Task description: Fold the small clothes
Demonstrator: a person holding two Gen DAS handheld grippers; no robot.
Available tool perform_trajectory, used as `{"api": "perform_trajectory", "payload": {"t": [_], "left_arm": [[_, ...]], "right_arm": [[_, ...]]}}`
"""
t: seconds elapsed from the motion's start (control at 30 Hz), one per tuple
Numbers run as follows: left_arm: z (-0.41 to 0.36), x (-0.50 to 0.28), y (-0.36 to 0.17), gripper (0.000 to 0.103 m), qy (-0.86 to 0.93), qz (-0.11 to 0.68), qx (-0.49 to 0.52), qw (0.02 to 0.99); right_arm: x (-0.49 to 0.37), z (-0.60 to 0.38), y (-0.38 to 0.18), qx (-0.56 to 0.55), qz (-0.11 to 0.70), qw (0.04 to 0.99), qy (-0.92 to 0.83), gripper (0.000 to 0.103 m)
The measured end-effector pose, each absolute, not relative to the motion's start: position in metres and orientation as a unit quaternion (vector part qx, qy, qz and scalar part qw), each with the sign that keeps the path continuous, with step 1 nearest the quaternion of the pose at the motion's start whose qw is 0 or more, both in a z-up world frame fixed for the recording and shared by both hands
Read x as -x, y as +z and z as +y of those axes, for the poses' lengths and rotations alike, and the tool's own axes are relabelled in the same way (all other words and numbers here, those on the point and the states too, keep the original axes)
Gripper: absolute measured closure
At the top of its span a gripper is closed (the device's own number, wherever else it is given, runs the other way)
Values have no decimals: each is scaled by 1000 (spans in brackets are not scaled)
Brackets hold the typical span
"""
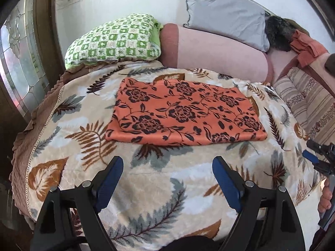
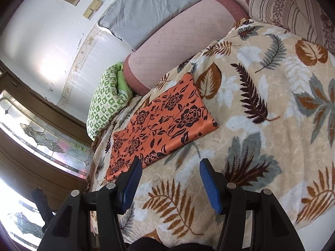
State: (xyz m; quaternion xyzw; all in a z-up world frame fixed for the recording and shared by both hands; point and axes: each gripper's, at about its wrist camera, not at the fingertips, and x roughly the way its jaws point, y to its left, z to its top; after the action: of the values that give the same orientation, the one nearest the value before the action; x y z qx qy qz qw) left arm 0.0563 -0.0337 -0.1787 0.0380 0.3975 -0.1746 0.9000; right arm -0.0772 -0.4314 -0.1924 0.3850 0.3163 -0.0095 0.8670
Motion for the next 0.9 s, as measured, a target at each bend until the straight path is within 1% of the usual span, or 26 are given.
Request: {"api": "perform_trajectory", "payload": {"t": [0.1,0.43,0.63,0.73,0.9], "left_arm": [[-27,-61,-181,16,-174,394,-29,902],[26,-90,-224,16,-129,443,24,887],[33,-115,-245,16,-146,467,88,868],[23,-138,-254,16,-155,473,121,859],[5,-181,-274,16,-163,490,192,834]], "right_arm": [[72,-429,-198,-385,324,864,-7,42],[50,-412,-212,-369,351,860,0,42],[27,-399,-226,-378,368,850,7,42],[12,-396,-238,-394,371,841,7,42],[-24,-415,-277,-476,363,801,-17,42]]}}
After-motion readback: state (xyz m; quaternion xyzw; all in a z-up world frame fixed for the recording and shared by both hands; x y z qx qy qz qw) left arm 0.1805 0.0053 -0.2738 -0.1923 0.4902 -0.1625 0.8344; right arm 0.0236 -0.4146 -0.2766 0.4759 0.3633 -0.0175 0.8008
